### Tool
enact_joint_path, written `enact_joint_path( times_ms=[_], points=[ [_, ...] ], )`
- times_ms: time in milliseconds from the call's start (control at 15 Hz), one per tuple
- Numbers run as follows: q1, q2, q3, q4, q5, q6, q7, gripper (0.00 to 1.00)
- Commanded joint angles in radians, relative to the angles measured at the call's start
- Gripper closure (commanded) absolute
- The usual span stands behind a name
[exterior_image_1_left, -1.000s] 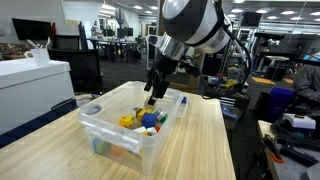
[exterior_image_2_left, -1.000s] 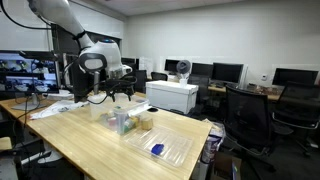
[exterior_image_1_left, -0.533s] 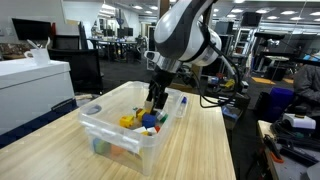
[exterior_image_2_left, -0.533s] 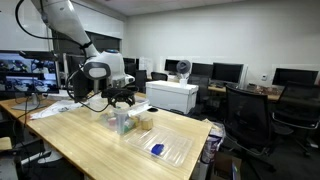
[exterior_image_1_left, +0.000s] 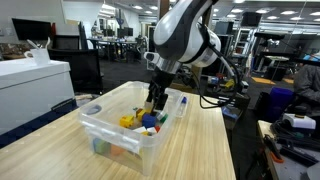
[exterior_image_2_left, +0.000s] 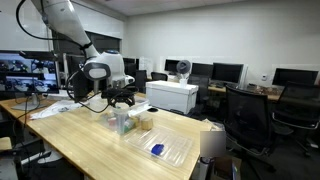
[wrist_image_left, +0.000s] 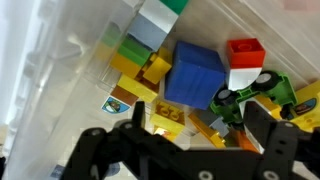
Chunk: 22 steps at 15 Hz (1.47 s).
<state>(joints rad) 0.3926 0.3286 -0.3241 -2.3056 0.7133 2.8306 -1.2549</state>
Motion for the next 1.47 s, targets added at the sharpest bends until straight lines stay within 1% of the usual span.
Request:
enact_joint_path(
  times_ms=[0,67,200,333,533,600,667,800,867,933,1133,1400],
  points=[
    [0.004,0.085,0.002,0.019,-0.006,0.017,0.013,0.00],
    [0.001,0.133,0.009,0.027,-0.003,0.009,-0.002,0.00],
    [-0.001,0.172,0.030,0.043,-0.003,0.010,-0.028,0.00],
    [-0.003,0.159,0.045,0.062,-0.009,0.014,-0.059,0.00],
    [-0.011,0.149,0.054,0.127,-0.002,-0.002,-0.054,0.00],
    [-0.013,0.155,0.058,0.142,0.001,-0.001,-0.053,0.25],
    [-0.015,0.156,0.061,0.148,0.003,0.002,-0.055,0.33],
    [-0.019,0.148,0.069,0.123,0.018,0.028,-0.067,0.05],
    [-0.021,0.147,0.070,0.118,0.018,0.030,-0.070,0.02],
    [-0.019,0.144,0.069,0.108,0.016,0.036,-0.069,0.00],
    [-0.022,0.134,0.075,0.080,0.019,0.046,-0.089,0.00],
    [-0.020,0.142,0.075,0.056,0.015,0.043,-0.084,0.00]
  ],
)
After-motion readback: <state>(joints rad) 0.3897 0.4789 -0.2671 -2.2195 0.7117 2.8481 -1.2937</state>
